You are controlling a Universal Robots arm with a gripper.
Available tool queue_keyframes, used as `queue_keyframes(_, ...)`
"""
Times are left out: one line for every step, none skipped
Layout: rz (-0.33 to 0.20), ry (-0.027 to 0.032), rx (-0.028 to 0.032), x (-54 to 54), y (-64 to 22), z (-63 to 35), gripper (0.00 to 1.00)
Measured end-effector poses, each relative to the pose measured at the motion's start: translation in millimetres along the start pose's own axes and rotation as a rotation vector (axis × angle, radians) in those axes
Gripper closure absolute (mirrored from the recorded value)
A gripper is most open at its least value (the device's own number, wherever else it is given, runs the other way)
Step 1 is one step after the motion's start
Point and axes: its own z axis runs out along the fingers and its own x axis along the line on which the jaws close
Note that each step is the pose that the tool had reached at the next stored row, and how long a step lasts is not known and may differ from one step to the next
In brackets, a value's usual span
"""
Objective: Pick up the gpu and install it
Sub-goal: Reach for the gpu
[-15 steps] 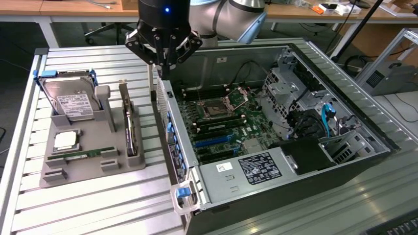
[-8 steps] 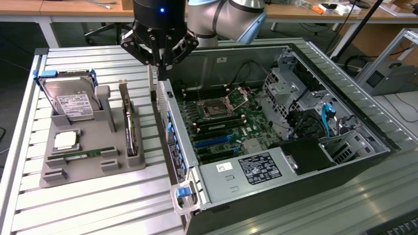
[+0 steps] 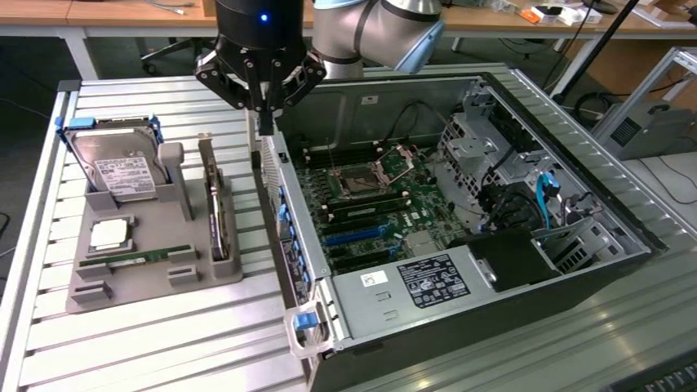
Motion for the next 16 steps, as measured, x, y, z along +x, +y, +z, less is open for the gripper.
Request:
queue_keyframes(0.000,0.0000,0.0000,0.5,0.0,0.1,0.89)
queue_keyframes(0.000,0.0000,0.0000,0.9,-0.1,0.1,0.89)
queue_keyframes(0.000,-0.0001,0.0000,1.4,-0.1,0.2,0.89)
queue_keyframes(0.000,0.0000,0.0000,1.8,-0.2,0.2,0.89)
queue_keyframes(0.000,0.0000,0.0000,2.3,-0.2,0.2,0.89)
queue_keyframes(0.000,0.0000,0.0000,2.9,-0.3,0.3,0.89)
queue_keyframes(0.000,0.0000,0.0000,3.4,-0.3,0.3,0.89)
queue_keyframes(0.000,0.0000,0.0000,4.0,-0.3,0.3,0.89)
queue_keyframes(0.000,-0.0001,0.0000,4.5,-0.4,0.4,0.89)
queue_keyframes(0.000,0.0000,0.0000,5.1,-0.4,0.4,0.89)
queue_keyframes(0.000,0.0000,0.0000,5.9,-0.5,0.5,0.89)
queue_keyframes(0.000,0.0000,0.0001,6.9,-0.6,0.6,0.89)
queue_keyframes(0.000,0.0000,0.0000,7.7,-0.6,0.7,0.89)
queue_keyframes(0.000,0.0000,0.0001,8.2,-0.7,0.7,0.89)
queue_keyframes(0.000,0.0000,0.0000,8.8,-0.7,0.8,0.89)
queue_keyframes(0.000,0.0000,0.0000,9.3,-0.8,0.8,0.89)
